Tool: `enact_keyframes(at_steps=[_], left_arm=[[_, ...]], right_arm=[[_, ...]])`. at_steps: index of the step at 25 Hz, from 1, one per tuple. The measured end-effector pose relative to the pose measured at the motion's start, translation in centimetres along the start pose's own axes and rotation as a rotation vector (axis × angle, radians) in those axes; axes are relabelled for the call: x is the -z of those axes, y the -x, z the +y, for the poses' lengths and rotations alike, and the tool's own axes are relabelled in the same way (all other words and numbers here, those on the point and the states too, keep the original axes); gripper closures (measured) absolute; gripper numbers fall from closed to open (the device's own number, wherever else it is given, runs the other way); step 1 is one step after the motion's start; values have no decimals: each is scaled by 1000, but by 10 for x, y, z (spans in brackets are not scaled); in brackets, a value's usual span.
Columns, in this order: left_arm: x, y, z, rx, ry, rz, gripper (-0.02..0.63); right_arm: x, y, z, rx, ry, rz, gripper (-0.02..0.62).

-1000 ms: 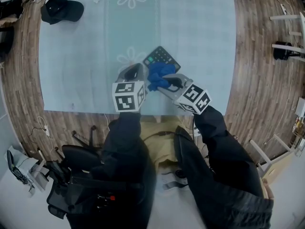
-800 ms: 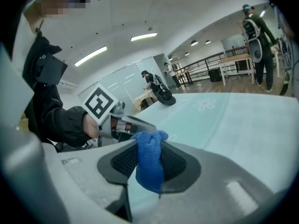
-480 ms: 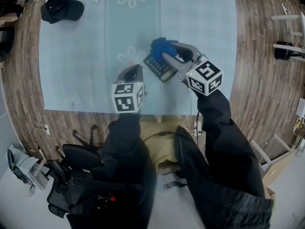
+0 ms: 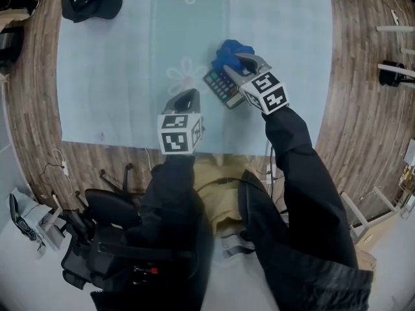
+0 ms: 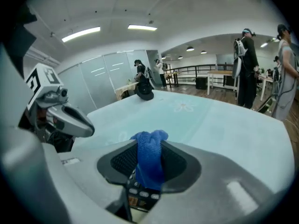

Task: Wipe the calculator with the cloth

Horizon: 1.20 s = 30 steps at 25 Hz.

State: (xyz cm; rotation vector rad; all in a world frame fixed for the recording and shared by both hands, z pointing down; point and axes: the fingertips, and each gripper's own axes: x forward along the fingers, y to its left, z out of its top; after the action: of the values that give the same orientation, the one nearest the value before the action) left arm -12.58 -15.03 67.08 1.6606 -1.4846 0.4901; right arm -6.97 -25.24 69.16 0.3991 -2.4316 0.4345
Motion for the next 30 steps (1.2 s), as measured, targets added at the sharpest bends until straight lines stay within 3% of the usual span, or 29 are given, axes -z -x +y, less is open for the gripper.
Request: enact_keyframes(at_steps=[10, 18, 23, 30], left_arm=[[-10, 4, 1, 6, -10, -22, 603], [-36, 14, -9, 14, -37, -68, 603], [-81, 29, -20, 25, -63, -150, 603], [-149, 53, -45, 59, -101, -279, 603]], right_arm=[[55, 7, 71, -203, 43, 165, 467], [66, 34, 107, -298, -35, 182, 468], [31, 63, 104, -242, -129, 45, 468], [-55, 113, 74, -45, -216, -209, 467]])
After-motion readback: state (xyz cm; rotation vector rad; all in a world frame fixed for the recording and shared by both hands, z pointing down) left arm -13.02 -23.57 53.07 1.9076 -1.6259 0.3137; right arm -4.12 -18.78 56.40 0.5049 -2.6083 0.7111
